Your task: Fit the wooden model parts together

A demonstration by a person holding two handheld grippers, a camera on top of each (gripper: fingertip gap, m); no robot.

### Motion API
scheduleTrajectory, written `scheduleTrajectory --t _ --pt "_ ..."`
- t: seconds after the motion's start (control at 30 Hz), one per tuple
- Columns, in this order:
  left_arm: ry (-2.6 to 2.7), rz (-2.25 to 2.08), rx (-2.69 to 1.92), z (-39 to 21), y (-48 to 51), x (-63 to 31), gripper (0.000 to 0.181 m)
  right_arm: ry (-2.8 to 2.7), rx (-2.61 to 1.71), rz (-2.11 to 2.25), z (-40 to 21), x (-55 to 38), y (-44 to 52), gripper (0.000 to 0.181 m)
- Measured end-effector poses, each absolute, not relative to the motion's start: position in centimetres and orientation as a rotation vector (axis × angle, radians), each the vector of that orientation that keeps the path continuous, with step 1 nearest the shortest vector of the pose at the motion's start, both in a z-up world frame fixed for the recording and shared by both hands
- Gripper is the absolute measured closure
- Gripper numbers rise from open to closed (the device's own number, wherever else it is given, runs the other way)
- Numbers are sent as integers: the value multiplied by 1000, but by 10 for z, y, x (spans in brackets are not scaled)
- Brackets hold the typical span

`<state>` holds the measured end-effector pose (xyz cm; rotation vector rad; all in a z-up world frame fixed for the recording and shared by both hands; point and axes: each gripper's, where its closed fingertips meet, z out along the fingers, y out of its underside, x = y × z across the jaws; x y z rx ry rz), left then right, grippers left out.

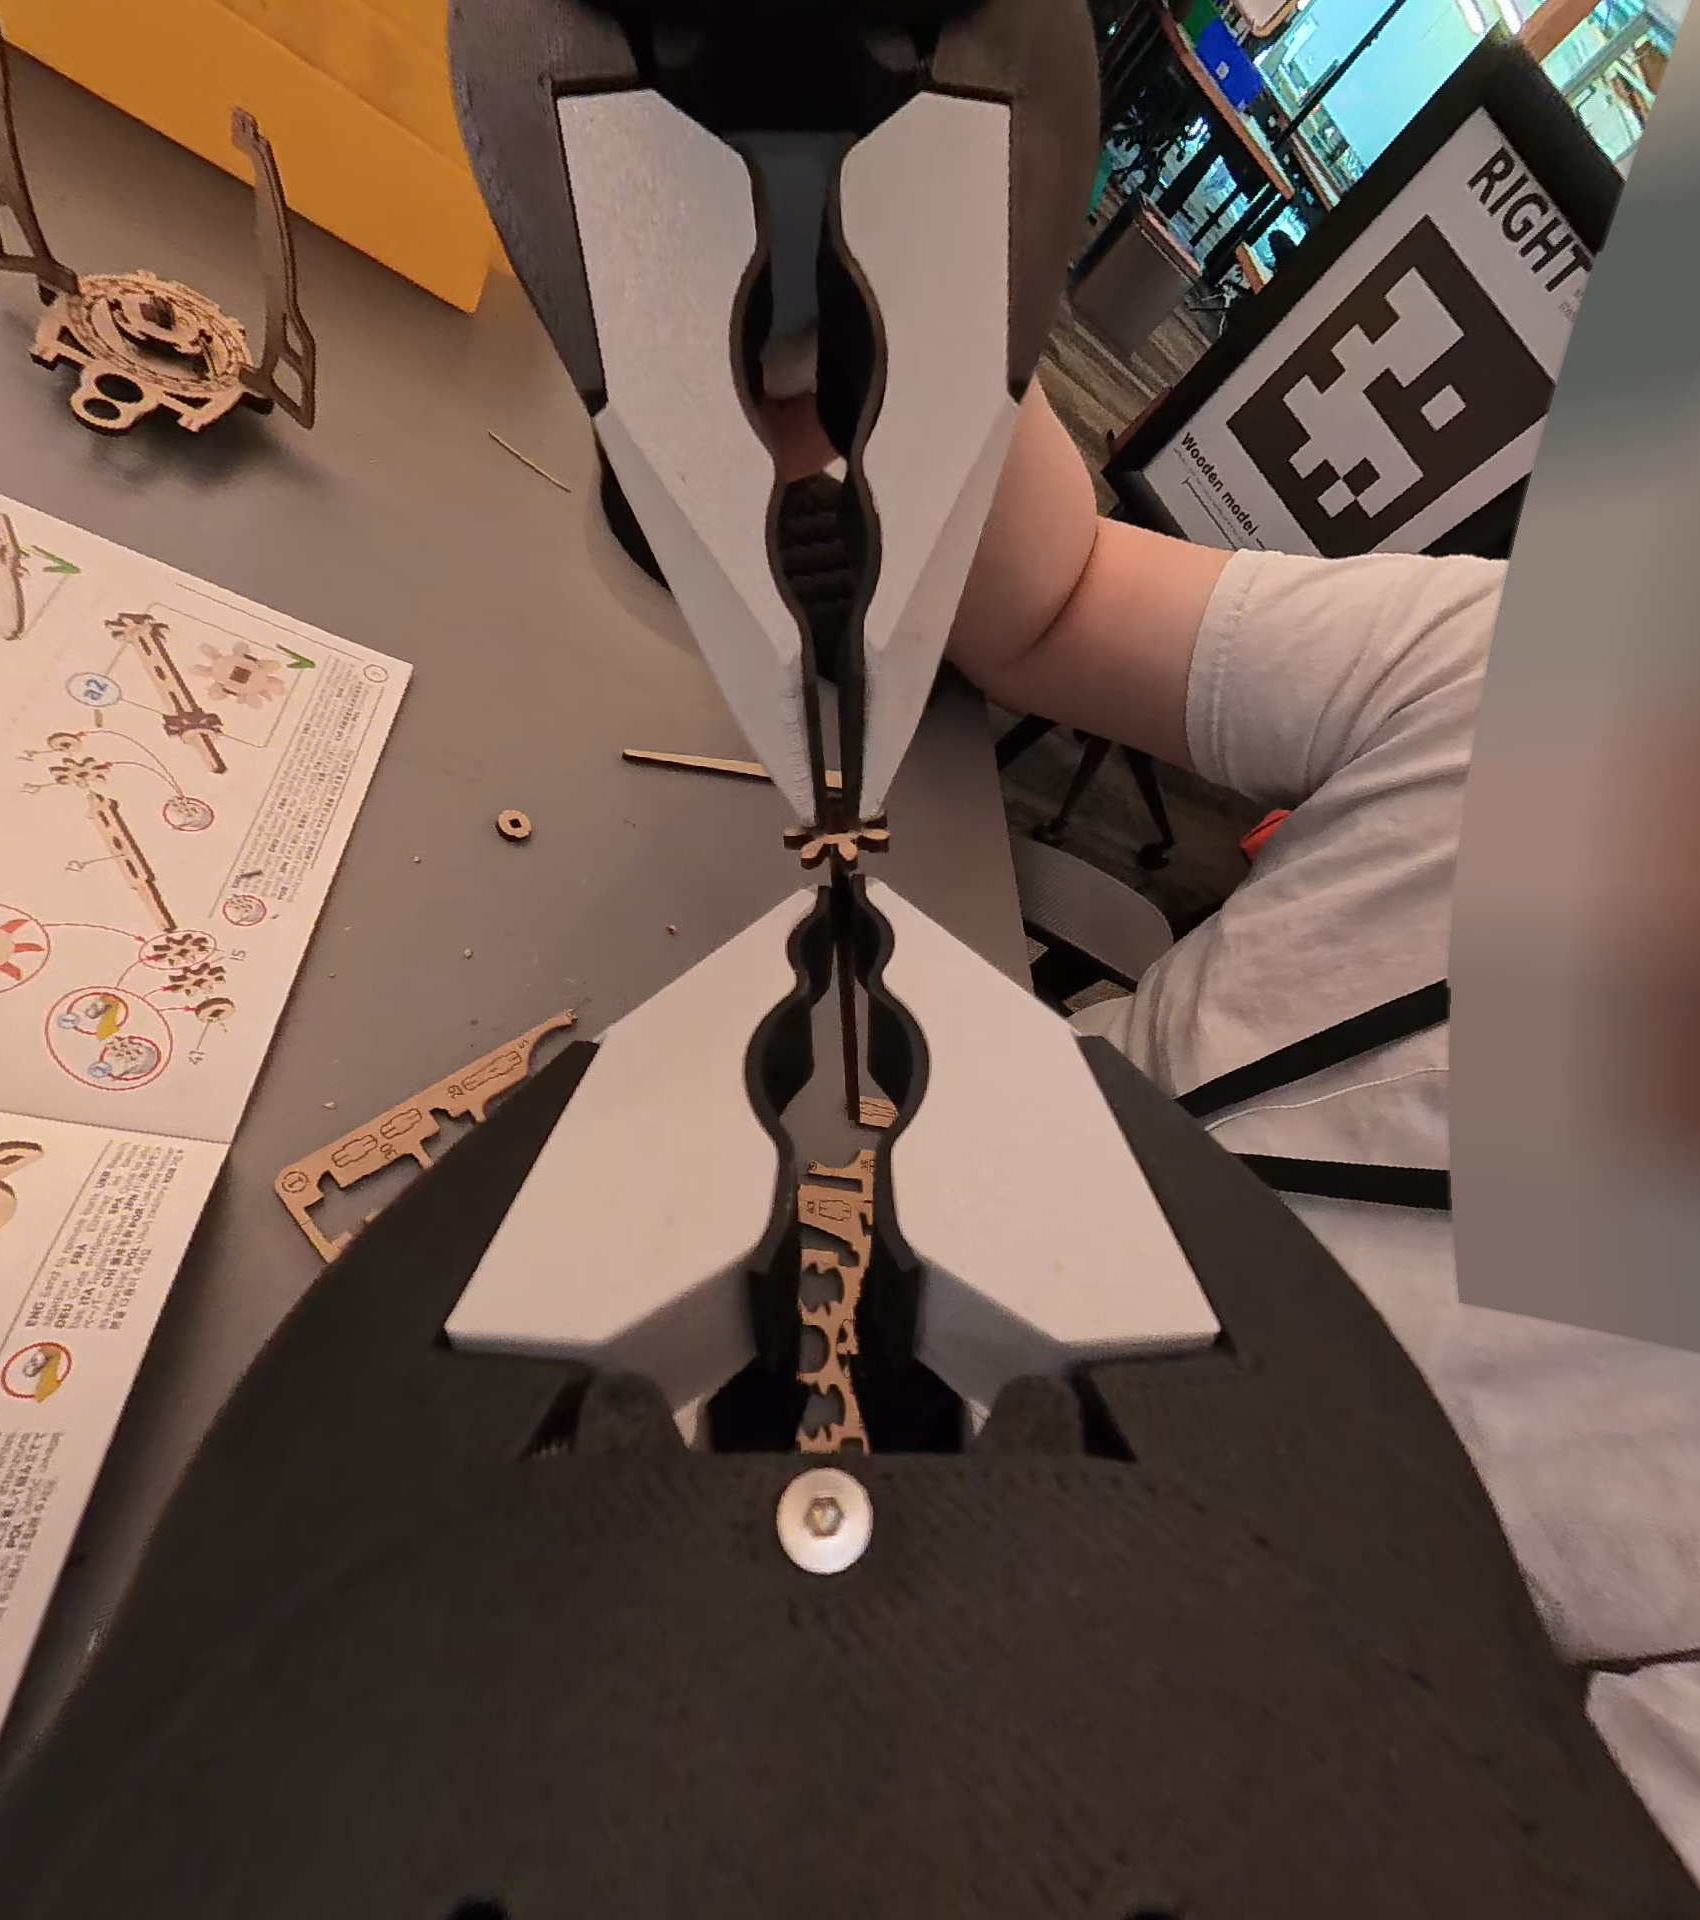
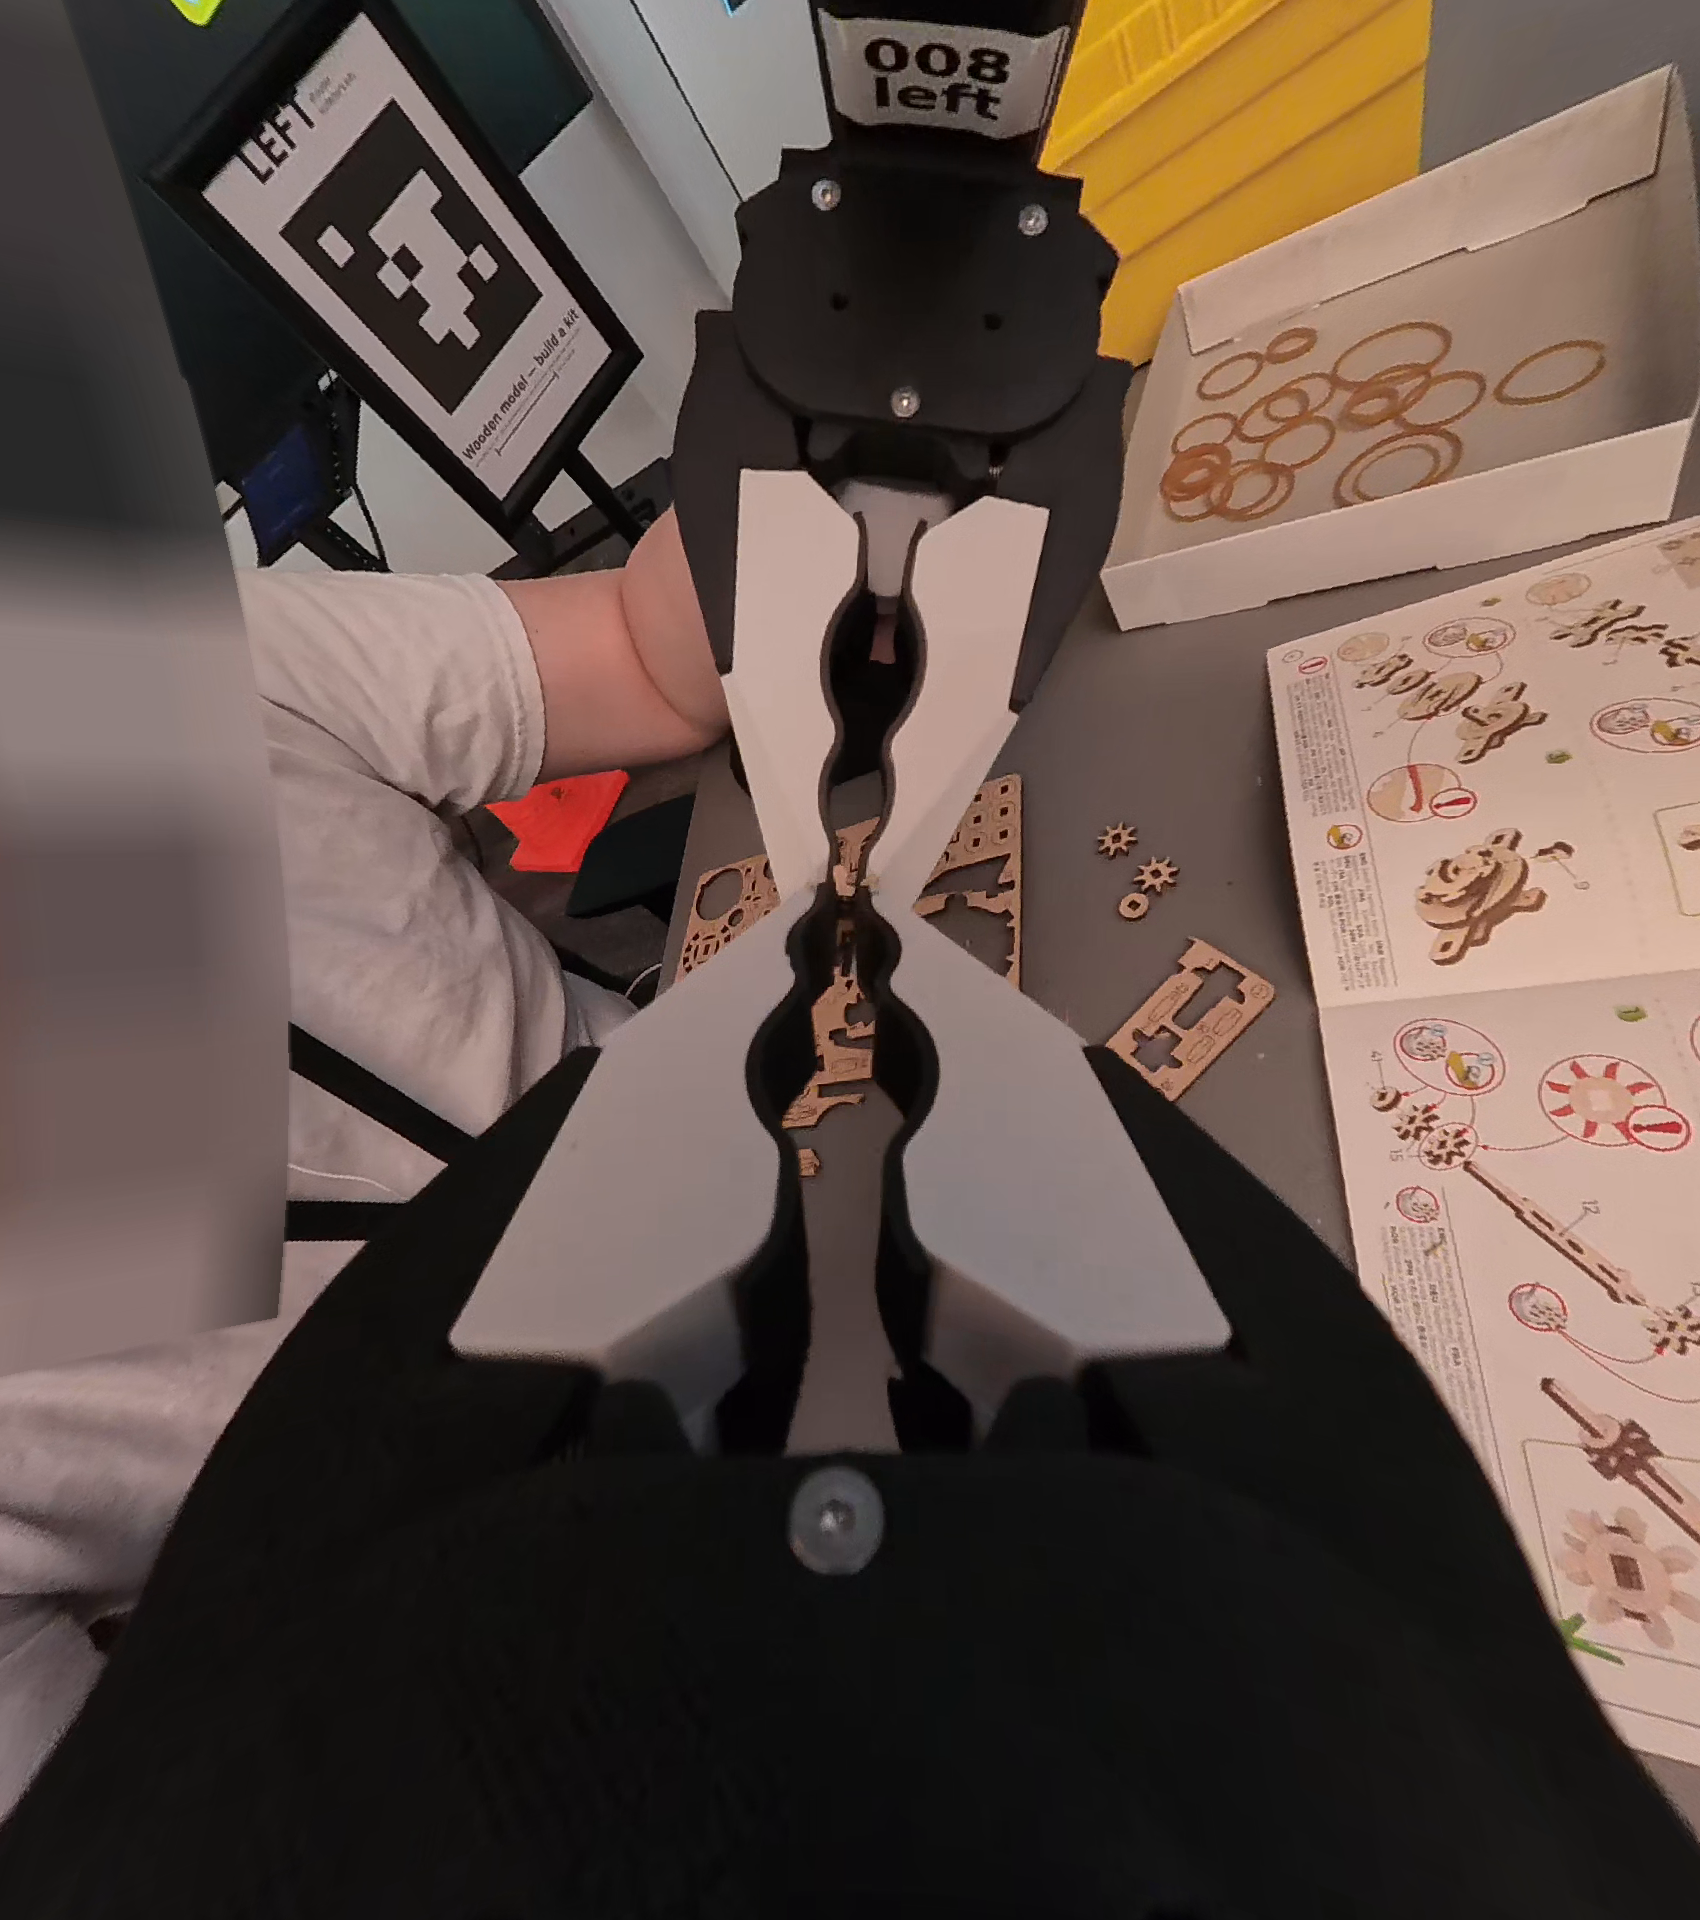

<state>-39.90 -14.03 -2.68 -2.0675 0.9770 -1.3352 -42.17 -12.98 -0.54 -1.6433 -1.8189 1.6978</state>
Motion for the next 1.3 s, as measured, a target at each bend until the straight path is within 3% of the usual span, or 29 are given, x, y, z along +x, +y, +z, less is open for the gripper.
scheduleTrajectory --t 0.23,0.53,1.03,1.3 --pt "866 -1365 -2016 -16 -127 -406 171 -1602 -1685 1860 6 -427 -109 181" --pt "691 -1444 -1979 -17 -103 -418 181 -1341 -1762 2047 3 -436 -84 181" --pt "608 -1460 -1964 -21 -87 -442 166 -1203 -1843 2130 -14 -442 -68 181" --pt "610 -1450 -2009 -34 -85 -437 171 -1210 -1854 2131 -19 -445 -71 181"
